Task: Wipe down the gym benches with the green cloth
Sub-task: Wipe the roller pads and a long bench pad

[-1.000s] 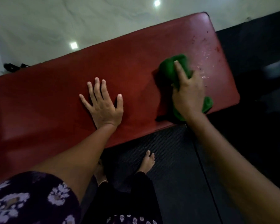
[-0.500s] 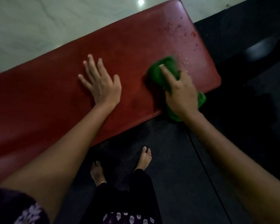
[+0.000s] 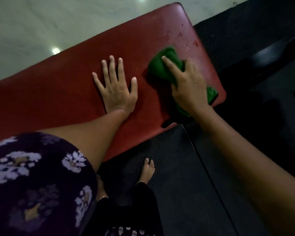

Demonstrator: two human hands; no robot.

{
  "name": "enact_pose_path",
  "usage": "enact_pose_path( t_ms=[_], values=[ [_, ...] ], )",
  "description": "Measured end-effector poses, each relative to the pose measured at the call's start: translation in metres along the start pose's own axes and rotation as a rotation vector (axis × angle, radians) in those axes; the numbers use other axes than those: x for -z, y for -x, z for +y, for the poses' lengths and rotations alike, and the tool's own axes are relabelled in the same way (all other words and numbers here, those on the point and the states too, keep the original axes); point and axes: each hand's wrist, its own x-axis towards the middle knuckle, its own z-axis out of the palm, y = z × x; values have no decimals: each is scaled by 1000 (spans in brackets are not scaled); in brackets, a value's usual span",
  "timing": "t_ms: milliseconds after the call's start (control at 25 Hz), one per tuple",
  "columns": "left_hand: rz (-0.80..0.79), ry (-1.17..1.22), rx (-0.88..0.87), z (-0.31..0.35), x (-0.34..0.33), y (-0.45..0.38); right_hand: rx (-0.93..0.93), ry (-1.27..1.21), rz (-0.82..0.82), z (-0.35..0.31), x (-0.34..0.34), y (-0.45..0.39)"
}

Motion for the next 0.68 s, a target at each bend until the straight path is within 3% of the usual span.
enact_pose_path(
  t_ms=[160,200,360,400,520,560,680],
  values=[
    [20,-14,7,2,-5,2,-582,-101,93,36,16,-38],
    [27,-17,11,3,-5,1,-568,-68,85,26,13,-45],
    [40,-31,-2,4,-6,-1,-52,-4,18,-1,1,-61],
    [42,-31,-5,4,-6,0,-86,-11,28,6,5,-68],
    [45,-26,-6,6,-7,-2,-535,-110,125,16,10,-95],
    [47,-30,-4,6,-7,-3,-556,-74,120,4,8,-99],
    [46,-49,-1,1,-7,-2,-121,10,28,-47,-8,-101]
  ],
)
